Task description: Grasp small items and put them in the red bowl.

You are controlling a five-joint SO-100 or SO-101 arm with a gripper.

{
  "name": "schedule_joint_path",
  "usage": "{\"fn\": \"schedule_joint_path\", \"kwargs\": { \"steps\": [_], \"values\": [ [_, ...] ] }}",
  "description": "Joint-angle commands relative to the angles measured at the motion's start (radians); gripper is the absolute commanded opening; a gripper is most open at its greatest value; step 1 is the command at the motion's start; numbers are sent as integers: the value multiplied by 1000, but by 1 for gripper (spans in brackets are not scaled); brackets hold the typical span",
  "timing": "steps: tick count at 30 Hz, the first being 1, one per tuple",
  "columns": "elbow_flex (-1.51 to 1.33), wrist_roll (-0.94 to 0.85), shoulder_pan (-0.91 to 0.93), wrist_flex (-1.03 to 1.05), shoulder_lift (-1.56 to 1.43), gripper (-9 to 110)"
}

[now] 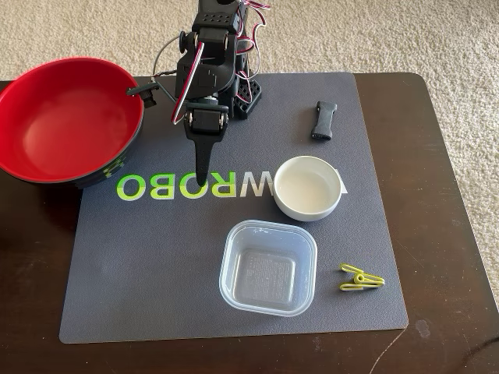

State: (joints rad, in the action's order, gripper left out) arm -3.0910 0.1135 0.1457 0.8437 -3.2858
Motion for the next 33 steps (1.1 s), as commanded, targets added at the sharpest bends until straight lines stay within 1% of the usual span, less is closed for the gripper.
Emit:
{"fn": "schedule_joint_path", "kwargs": {
  "steps": [1,5,6,8,9,11,12,15,21,27,30,33],
  "values": [
    [9,6,-29,-8,-6,0],
    [8,12,-43,-14,-6,2],
    [12,81,-38,6,-6,6],
    [-8,325,20,-6,-6,12],
    [-9,376,46,5,-6,16],
    [-2,336,115,12,-5,29],
    [0,334,115,14,-5,30],
    [75,327,100,137,-5,30],
    [268,278,52,316,-5,30],
    [256,337,118,330,-2,30],
    [305,322,44,328,12,30],
    [397,299,-77,304,155,30]
  ]
}}
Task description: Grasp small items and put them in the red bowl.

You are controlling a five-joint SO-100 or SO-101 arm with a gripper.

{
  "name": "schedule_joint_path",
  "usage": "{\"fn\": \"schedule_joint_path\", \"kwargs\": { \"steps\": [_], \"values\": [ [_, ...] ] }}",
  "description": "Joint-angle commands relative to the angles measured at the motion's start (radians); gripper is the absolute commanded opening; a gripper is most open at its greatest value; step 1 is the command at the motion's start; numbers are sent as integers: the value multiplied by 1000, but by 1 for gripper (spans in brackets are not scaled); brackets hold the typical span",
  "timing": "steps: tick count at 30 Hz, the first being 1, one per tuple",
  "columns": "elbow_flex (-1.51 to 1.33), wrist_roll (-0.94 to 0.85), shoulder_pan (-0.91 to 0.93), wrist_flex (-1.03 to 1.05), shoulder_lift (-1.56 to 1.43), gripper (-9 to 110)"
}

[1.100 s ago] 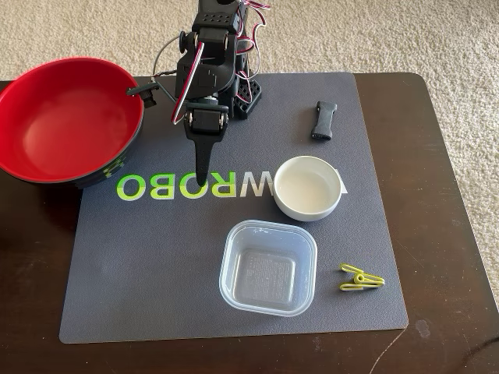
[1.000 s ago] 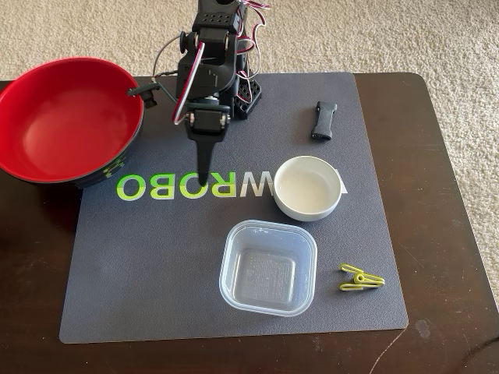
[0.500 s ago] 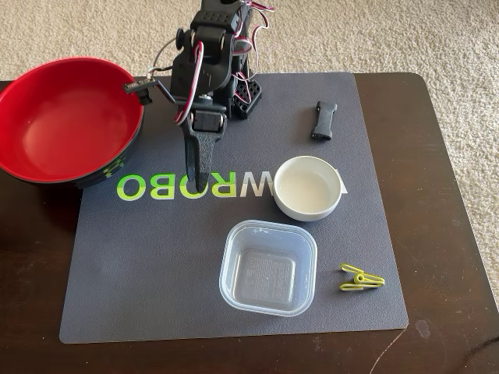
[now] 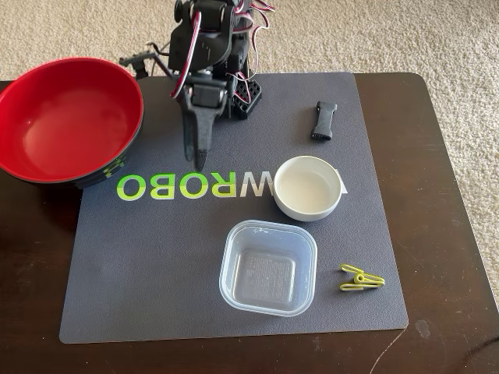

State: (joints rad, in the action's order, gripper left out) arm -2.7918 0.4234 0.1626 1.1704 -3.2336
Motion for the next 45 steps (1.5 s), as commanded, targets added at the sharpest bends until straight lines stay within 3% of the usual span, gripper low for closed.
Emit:
{"fn": "schedule_joint_path", "kwargs": {
  "steps": [1,7,13,21,31,38,42,44,45],
  "values": [
    [144,-8,-130,-31,186,31],
    [584,-23,-236,26,782,33],
    [946,-91,-222,127,1209,32],
    [1020,-55,-212,112,1465,32],
    [1029,-34,-236,41,1536,30],
    [1207,-17,-249,-35,1855,29],
    [1267,-9,-268,-35,1973,21],
    [1262,-8,-273,-26,1988,3],
    [1249,-9,-273,-21,1977,0]
  ]
}}
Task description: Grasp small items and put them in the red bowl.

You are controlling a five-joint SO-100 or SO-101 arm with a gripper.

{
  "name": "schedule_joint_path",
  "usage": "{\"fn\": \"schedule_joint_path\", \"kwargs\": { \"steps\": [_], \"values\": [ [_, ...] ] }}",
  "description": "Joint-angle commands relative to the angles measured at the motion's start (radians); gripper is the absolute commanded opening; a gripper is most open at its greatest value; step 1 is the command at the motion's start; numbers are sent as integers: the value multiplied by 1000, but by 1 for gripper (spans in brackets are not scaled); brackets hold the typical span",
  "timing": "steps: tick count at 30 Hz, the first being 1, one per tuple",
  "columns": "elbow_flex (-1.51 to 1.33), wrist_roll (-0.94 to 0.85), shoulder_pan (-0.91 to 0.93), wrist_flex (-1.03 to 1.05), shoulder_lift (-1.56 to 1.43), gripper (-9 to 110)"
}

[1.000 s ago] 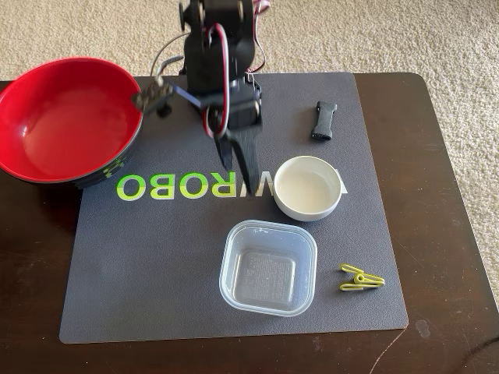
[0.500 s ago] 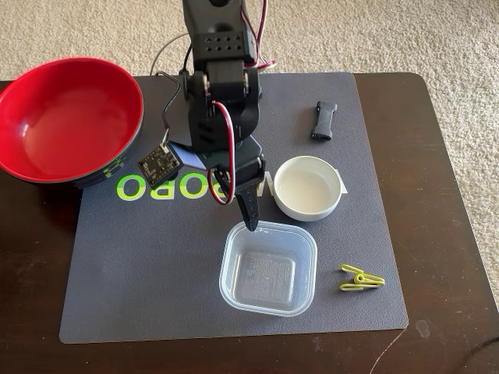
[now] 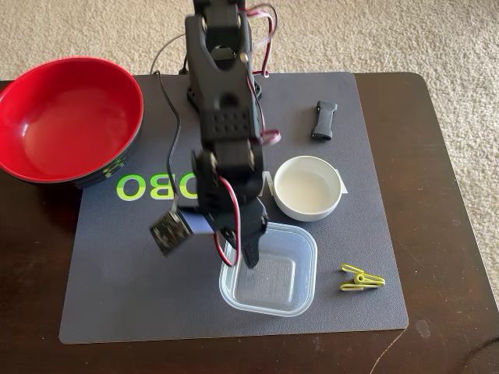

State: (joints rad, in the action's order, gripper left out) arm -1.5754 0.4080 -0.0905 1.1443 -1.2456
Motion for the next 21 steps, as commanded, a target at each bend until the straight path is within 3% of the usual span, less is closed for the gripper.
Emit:
{"fn": "schedule_joint_path", "kwargs": {
  "steps": [1,5,12,17,21],
  "values": [
    [9,6,-17,8,-38,0],
    [-115,3,8,14,-259,0],
    [-75,-135,137,186,-615,0],
    [-52,-189,334,362,-847,0],
    [-114,-101,618,428,-1008,0]
  ]
}}
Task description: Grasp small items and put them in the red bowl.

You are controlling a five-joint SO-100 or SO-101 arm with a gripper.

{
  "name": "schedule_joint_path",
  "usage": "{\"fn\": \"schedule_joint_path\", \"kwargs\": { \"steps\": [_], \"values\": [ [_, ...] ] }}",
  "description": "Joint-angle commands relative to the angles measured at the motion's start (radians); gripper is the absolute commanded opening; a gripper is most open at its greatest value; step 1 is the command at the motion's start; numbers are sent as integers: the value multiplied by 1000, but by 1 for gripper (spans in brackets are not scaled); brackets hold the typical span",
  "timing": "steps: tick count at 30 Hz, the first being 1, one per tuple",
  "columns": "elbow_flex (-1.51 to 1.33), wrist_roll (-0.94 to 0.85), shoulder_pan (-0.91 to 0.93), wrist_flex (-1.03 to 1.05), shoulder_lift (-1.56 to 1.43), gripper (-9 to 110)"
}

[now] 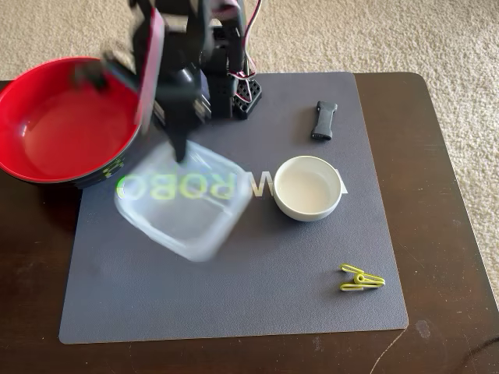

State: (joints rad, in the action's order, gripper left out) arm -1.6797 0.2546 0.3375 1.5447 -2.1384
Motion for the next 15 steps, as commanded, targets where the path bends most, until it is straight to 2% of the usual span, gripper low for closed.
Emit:
{"fn": "schedule_joint_path", "kwargs": {
  "steps": [1,5,9,15],
  "values": [
    [-34,95,276,26,-143,0],
    [-155,259,594,-8,-215,0],
    [-192,390,881,-31,-167,0],
    [-291,591,1140,-31,-130,2]
  ]
}}
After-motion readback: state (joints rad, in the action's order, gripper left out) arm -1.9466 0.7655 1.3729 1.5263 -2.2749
